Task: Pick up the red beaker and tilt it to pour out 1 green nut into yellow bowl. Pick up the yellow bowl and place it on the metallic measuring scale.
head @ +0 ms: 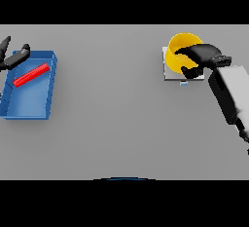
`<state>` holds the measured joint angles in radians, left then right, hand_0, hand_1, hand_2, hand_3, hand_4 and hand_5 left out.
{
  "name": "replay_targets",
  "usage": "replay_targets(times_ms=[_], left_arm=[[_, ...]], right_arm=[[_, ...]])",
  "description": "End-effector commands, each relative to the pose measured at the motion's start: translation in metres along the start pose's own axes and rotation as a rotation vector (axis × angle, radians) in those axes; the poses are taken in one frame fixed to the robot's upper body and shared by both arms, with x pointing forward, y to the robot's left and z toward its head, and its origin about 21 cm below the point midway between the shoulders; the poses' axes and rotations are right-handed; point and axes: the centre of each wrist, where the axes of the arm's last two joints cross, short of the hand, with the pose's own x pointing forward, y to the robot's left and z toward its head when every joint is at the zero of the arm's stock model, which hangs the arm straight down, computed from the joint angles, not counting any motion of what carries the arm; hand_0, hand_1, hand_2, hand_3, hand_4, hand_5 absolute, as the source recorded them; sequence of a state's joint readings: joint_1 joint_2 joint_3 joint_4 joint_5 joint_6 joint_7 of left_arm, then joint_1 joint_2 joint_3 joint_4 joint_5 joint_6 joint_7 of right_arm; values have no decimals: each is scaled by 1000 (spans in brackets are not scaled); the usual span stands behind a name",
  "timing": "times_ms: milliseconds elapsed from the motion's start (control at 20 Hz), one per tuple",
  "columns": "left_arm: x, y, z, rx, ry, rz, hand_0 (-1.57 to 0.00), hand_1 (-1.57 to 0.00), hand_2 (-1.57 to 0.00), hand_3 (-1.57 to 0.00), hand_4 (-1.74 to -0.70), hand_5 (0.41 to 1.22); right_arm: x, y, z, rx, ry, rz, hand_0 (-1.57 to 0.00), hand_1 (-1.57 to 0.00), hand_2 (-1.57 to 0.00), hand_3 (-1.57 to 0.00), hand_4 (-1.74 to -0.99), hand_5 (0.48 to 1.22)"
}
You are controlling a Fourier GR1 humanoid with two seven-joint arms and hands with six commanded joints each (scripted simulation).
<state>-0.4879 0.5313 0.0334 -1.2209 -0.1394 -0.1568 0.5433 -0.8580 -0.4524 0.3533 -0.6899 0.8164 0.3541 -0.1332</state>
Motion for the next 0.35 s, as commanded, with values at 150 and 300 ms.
replay_targets(times_ms=[150, 300], left_arm=[[-1, -1, 1, -5, -6, 2, 1, 1, 1, 1, -835, 755], [-1, 3, 2, 3, -14, 1, 1, 1, 1, 1, -833, 760]], right_arm=[[-3, 5, -1, 28, 29, 30, -126, -124, -98, -84, -1409, 804], [-6, 4, 2, 42, 19, 24, -64, -63, -50, -42, -1390, 779]])
